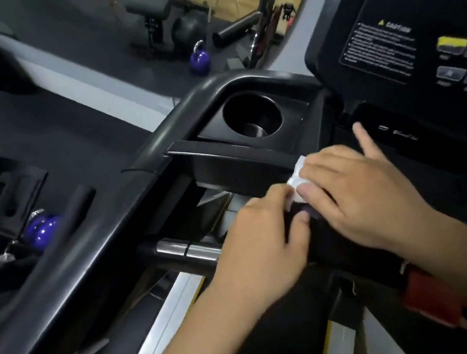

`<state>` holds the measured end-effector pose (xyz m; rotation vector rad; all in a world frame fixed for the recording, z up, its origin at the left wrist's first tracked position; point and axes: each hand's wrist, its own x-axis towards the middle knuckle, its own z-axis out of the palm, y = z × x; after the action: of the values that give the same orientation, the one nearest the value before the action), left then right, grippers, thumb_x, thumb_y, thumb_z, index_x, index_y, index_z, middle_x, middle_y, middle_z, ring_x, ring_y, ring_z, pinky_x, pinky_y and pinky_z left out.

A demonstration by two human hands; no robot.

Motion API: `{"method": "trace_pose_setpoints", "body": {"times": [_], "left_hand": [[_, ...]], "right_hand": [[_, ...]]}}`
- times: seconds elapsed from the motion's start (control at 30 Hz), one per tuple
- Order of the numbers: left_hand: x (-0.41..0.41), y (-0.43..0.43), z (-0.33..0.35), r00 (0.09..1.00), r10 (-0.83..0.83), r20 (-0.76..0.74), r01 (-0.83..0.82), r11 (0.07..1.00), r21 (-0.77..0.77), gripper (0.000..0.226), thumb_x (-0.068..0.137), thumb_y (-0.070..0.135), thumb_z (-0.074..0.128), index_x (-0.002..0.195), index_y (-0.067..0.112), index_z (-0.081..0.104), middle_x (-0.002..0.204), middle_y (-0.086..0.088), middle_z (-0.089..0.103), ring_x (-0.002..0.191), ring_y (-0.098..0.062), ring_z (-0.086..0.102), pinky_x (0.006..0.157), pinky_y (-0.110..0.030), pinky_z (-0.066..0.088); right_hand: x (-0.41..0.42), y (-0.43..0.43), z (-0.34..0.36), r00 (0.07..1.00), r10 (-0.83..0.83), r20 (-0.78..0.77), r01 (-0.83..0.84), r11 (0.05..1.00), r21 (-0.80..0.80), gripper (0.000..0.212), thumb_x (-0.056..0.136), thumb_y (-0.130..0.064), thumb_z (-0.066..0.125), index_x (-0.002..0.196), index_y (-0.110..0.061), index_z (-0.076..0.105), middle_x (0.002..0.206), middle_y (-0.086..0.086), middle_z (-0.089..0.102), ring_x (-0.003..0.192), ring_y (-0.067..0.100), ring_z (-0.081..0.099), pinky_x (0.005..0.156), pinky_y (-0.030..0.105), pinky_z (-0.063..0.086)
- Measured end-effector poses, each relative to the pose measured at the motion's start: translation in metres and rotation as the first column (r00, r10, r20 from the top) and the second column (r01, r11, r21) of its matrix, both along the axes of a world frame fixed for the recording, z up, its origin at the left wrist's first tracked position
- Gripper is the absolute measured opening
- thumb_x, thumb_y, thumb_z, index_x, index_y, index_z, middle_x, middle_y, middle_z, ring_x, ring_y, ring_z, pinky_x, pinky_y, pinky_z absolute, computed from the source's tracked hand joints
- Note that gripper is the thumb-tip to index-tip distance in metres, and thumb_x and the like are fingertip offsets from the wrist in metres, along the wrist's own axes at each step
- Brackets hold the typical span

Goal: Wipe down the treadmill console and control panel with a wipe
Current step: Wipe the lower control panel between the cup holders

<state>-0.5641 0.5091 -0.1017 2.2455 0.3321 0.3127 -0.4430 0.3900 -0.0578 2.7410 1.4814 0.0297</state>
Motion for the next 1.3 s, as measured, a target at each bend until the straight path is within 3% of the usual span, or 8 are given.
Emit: {"method": "trace_pose_setpoints", "body": {"times": [0.2,0.33,0.47,0.7,0.87,1.0,1.1,1.3], "left_hand": [[-0.037,0.004,-0.019,0.996,-0.041,-0.081,0.048,0.996,0.081,0.031,0.088,0.044,0.042,0.112,0.027,0.053,0.099,0.006,0.062,0.093,-0.015,0.054,0.075,-0.031,0.045],[0.003,-0.001,-0.007,0.997,-0.068,-0.042,0.073,0.990,0.121,0.040,0.088,0.045,0.049,0.117,0.020,0.059,0.116,0.003,0.062,0.105,-0.019,0.052,0.086,-0.029,0.043],[-0.006,-0.001,-0.001,0.996,-0.069,-0.048,0.076,0.983,0.168,0.028,0.086,0.045,0.049,0.100,0.024,0.060,0.097,0.008,0.062,0.086,-0.015,0.052,0.069,-0.023,0.038],[0.002,0.000,-0.008,0.969,-0.127,-0.209,0.178,0.953,0.244,0.066,0.091,0.048,0.048,0.146,0.012,0.040,0.138,-0.004,0.055,0.116,-0.023,0.056,0.086,-0.032,0.049],[-0.029,-0.006,0.002,0.952,-0.171,-0.254,0.224,0.955,0.196,0.063,0.079,0.048,0.044,0.122,0.008,0.065,0.111,-0.002,0.070,0.093,-0.020,0.068,0.060,-0.026,0.054],[-0.015,-0.013,0.002,0.953,-0.179,-0.245,0.248,0.924,0.292,0.072,0.082,0.051,0.048,0.135,0.004,0.055,0.133,-0.013,0.060,0.117,-0.021,0.062,0.075,-0.028,0.056],[0.013,-0.025,0.011,0.952,-0.193,-0.237,0.266,0.906,0.331,0.076,0.097,0.048,0.042,0.155,0.007,0.017,0.163,-0.018,0.010,0.149,-0.024,0.019,0.106,-0.030,0.038],[-0.038,-0.033,-0.017,0.961,-0.191,-0.200,0.265,0.841,0.472,0.056,0.081,0.036,0.046,0.113,-0.002,0.071,0.130,-0.027,0.059,0.126,-0.038,0.054,0.087,-0.047,0.056]], "right_hand": [[-0.025,-0.001,-0.013,0.965,0.257,-0.054,-0.262,0.959,-0.104,0.043,0.096,-0.045,0.038,0.117,-0.018,0.064,0.115,-0.006,0.064,0.113,0.013,0.054,0.117,0.053,0.022],[0.020,0.003,0.003,0.984,0.167,0.061,-0.158,0.979,-0.131,0.044,0.095,-0.040,0.036,0.111,-0.013,0.067,0.112,-0.001,0.067,0.108,0.022,0.060,0.116,0.054,0.023],[0.001,0.003,-0.006,0.968,0.253,0.003,-0.252,0.965,-0.075,0.038,0.096,-0.029,0.035,0.107,-0.013,0.067,0.107,0.000,0.066,0.104,0.020,0.059,0.113,0.054,0.028],[0.020,-0.002,-0.008,0.973,0.219,0.074,-0.221,0.975,0.029,0.032,0.092,-0.026,0.044,0.101,-0.008,0.070,0.104,0.003,0.068,0.099,0.023,0.062,0.114,0.051,0.028],[-0.024,-0.020,-0.023,0.951,0.307,-0.035,-0.297,0.940,0.170,0.038,0.091,-0.026,0.046,0.111,-0.003,0.069,0.112,0.008,0.068,0.107,0.021,0.061,0.112,0.054,0.030],[-0.001,-0.037,-0.020,0.968,0.245,0.047,-0.249,0.962,0.113,0.042,0.095,-0.027,0.043,0.118,-0.001,0.068,0.125,0.011,0.065,0.120,0.023,0.059,0.113,0.061,0.025],[0.003,-0.045,-0.016,0.995,0.076,0.069,-0.084,0.988,0.126,0.048,0.099,-0.033,0.037,0.120,0.001,0.065,0.130,0.015,0.062,0.125,0.026,0.055,0.115,0.061,0.021],[-0.056,-0.064,-0.033,0.993,0.113,-0.022,-0.109,0.984,0.141,0.050,0.100,-0.039,0.039,0.129,-0.004,0.061,0.141,0.008,0.054,0.138,0.019,0.042,0.114,0.058,0.027]]}}
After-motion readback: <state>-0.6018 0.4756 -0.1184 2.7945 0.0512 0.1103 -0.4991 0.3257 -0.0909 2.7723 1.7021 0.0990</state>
